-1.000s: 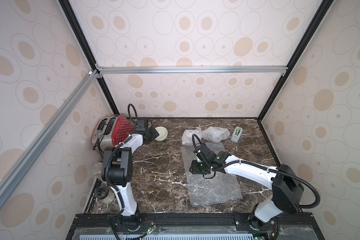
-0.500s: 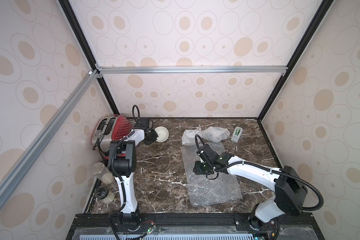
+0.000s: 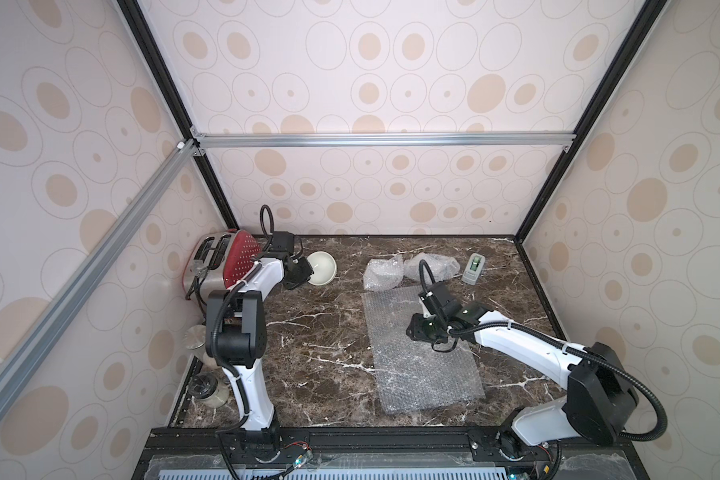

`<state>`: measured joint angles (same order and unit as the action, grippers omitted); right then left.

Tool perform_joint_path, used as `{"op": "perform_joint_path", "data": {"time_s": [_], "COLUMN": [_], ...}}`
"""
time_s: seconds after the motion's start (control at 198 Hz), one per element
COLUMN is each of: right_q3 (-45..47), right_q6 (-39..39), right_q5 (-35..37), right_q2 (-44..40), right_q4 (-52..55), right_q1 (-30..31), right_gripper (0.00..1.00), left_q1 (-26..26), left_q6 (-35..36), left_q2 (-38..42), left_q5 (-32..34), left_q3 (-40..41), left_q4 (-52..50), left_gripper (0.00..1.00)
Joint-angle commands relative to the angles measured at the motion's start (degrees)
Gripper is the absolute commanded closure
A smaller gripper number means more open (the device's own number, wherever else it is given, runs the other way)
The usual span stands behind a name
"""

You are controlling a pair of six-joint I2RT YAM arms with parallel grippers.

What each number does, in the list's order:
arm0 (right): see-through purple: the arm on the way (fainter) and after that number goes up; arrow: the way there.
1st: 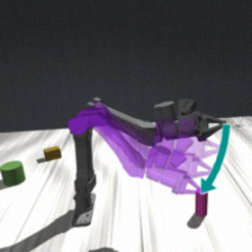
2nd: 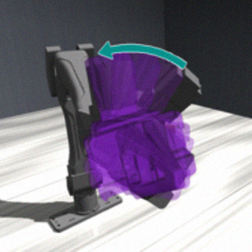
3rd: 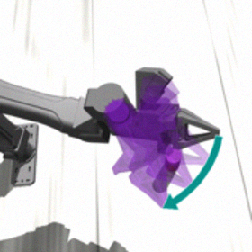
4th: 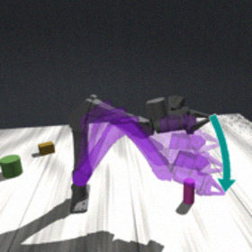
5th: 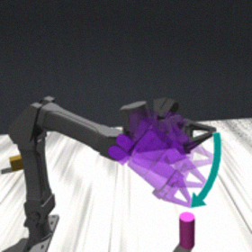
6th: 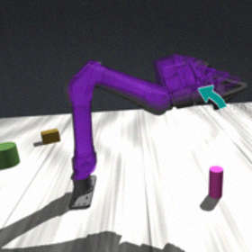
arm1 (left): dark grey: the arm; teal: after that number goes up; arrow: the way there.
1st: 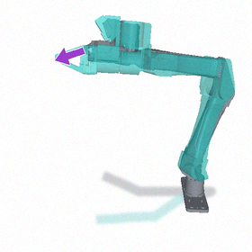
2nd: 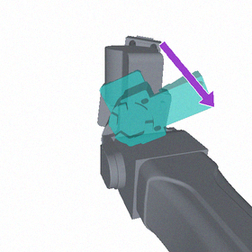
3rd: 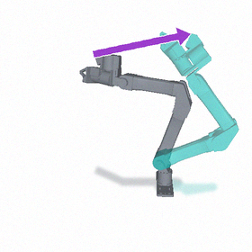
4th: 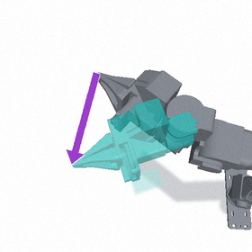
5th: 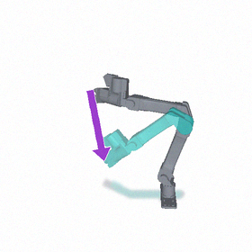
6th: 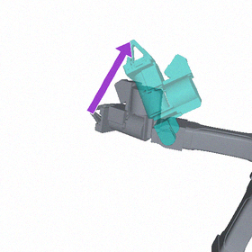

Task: Wrap bowls in bubble wrap
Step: Pick up the bowl from the center of the board, then place the bowl on the bubble wrap.

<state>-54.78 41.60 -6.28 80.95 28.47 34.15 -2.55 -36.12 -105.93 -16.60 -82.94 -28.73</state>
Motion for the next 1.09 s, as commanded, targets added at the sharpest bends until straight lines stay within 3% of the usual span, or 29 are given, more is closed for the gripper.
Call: {"op": "perform_joint_path", "data": {"time_s": [0.0, 0.177, 0.379, 0.744, 1.088], "right_q3": [2.5, 5.8, 9.3, 13.2, 15.4], "right_q6": [-2.7, -5.8, -7.3, -8.3, -8.1], "right_q5": [-2.2, -6.5, -8.3, -7.6, -5.4], "right_q2": [-3.5, -5.2, -6.6, -10.3, -9.4], "right_q4": [1.9, 2.1, 2.3, 3.7, 5.5], "right_q1": [-6.1, -16.5, -22.6, -24.8, -26.3], "right_gripper": [0.59, 0.59, 0.59, 0.59, 0.58], "left_q1": [-4.4, -15.2, -28.9, -37.0, -42.1], "left_q6": [3.5, 5.1, 4.8, 5.8, 4.1], "left_q2": [11.6, 20.7, 17.2, 0.4, -8.6], "left_q5": [-2.2, 0.3, 3.4, 4.9, 1.8], "left_q3": [0.6, 1.1, -2.2, -13.8, -20.0], "left_q4": [-2.9, -9.2, -13.3, -19.9, -20.9], "left_gripper": [1.0, 1.0, 1.0, 1.0, 1.0]}}
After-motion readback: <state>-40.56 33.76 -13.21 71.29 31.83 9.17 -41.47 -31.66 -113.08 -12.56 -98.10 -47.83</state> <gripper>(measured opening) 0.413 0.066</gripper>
